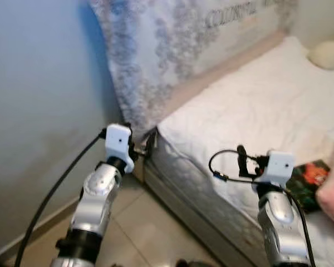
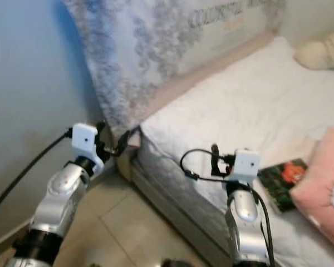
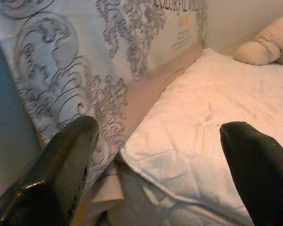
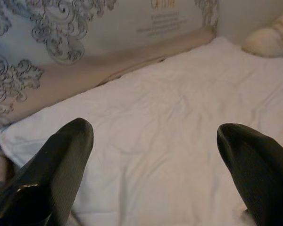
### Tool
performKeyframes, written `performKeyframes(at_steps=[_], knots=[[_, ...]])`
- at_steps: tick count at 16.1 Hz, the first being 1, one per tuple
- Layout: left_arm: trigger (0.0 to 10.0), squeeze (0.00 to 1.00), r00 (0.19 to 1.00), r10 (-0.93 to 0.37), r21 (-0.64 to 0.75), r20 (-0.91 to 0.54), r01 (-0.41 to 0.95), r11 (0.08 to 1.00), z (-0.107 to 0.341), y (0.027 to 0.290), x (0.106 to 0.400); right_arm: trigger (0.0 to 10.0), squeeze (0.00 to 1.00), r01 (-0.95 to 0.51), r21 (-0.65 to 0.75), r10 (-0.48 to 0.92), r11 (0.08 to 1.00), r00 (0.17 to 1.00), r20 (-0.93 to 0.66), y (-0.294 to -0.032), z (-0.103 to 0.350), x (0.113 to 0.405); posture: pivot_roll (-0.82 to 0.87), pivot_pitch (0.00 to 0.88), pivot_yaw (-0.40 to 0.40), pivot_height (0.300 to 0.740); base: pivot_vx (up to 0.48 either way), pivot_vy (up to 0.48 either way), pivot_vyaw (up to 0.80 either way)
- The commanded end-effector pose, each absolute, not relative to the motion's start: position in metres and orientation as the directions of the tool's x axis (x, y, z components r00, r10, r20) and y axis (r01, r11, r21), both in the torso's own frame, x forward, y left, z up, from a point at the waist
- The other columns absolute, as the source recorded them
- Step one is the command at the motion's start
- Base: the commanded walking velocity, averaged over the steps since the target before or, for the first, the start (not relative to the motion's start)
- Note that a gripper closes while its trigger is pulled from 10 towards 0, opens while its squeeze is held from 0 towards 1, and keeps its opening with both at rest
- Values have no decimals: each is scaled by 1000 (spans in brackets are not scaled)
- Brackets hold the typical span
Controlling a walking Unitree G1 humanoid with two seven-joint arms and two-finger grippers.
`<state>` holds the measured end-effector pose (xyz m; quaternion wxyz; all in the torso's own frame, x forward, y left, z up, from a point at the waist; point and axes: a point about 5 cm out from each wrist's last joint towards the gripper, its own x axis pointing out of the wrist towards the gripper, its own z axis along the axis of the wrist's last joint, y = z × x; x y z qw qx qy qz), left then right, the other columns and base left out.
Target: Clean up the room
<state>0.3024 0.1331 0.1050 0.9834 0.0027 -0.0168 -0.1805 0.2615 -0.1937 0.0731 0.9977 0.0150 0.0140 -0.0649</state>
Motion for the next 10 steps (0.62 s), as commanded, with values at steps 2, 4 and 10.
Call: performKeyframes(at_steps=[2, 4, 10], knots=[[10000, 0, 931, -359, 11, 62, 359, 933, 112, 128, 307, 10000, 0, 140, 26, -141, 990, 989, 39, -200, 88, 264, 104, 0, -51, 740, 0, -234, -722], [10000, 0, 935, -350, 15, 54, 350, 937, 109, 128, 307, 10000, 0, 121, 11, -121, 993, 991, 52, -196, 89, 263, 105, 0, -51, 740, 0, 0, -719], [10000, 0, 946, -323, 32, 29, 322, 946, 105, 134, 313, 10000, 0, 196, 52, -197, 979, 980, 15, -210, 83, 263, 89, 0, -40, 740, 0, 0, -714]])
